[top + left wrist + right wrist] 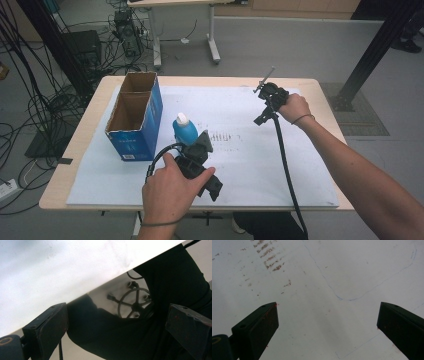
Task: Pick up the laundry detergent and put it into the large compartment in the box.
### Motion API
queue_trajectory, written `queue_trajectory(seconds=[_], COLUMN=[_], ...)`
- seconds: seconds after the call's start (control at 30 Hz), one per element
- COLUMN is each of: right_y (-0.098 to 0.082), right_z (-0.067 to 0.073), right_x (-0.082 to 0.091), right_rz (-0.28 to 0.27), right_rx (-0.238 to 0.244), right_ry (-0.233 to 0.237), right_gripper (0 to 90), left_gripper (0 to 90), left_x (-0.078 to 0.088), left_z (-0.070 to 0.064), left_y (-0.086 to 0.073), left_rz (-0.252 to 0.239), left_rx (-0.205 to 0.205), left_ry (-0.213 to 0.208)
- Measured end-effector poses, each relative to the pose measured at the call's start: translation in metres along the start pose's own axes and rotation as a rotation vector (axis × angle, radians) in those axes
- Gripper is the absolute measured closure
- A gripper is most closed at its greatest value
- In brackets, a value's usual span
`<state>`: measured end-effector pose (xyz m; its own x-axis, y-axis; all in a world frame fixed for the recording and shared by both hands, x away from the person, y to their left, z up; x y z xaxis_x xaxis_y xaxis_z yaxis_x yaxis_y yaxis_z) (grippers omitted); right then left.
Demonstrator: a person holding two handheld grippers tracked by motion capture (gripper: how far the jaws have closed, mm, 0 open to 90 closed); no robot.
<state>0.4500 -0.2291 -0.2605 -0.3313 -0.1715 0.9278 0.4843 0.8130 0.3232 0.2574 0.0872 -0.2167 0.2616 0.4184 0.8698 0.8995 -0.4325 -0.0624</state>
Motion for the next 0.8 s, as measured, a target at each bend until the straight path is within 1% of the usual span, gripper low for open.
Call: queue_trajectory(seconds=[0.23, 0.4, 0.47, 0.6, 0.63, 0.67, 0.7, 0.73, 0.8], right_y=[0.0017, 0.0021, 0.0022, 0.0027, 0.0027, 0.0020, 0.0020, 0.0016, 0.0005], right_z=[0.0016, 0.0016, 0.0016, 0.0015, 0.0015, 0.0010, 0.0010, 0.0005, -0.0005], right_x=[0.0001, -0.0016, -0.0017, -0.0016, -0.0016, -0.0020, -0.0020, -0.0020, -0.0020], right_rz=[-0.001, -0.003, -0.005, -0.007, -0.008, -0.012, -0.012, -0.011, -0.013], right_rx=[0.007, 0.007, 0.008, 0.013, 0.015, 0.016, 0.016, 0.016, 0.013], right_ry=[-0.004, 0.004, 0.005, 0.002, 0.003, 0.002, 0.002, 0.001, 0.004], right_gripper=[3.8, 3.8, 3.8, 3.7, 3.8, 3.7, 3.7, 3.8, 3.8], left_gripper=[4.8, 4.8, 4.8, 4.7, 4.7, 4.7, 4.7, 4.7, 4.7], left_x=[0.0002, 0.0006, 0.0017, 0.0041, 0.0053, 0.0068, 0.0068, 0.0087, 0.0092], left_z=[-0.0005, -0.0021, -0.0046, -0.0066, -0.0067, -0.0079, -0.0079, -0.0092, -0.0098], left_y=[-0.0005, -0.0027, -0.0032, -0.0034, -0.0030, -0.0027, -0.0027, -0.0024, -0.0025], left_rz=[0.000, -0.013, -0.013, -0.021, -0.021, -0.024, -0.024, -0.027, -0.029], left_rx=[0.006, 0.015, 0.024, 0.040, 0.039, 0.048, 0.048, 0.060, 0.061], left_ry=[0.004, 0.007, 0.014, 0.014, 0.013, 0.013, 0.013, 0.018, 0.021])
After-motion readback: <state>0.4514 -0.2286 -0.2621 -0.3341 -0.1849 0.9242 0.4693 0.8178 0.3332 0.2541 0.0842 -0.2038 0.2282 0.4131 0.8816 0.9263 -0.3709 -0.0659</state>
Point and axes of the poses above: each handheld gripper's, and its own axes: x roughly backward along the jaws, y roughly out of its top, z roughly to its left, the point moved 3 cm from there along -x, roughly forward along the jaws, and after that the axes turned 12 degrees about -y, right-handed, at the moved point
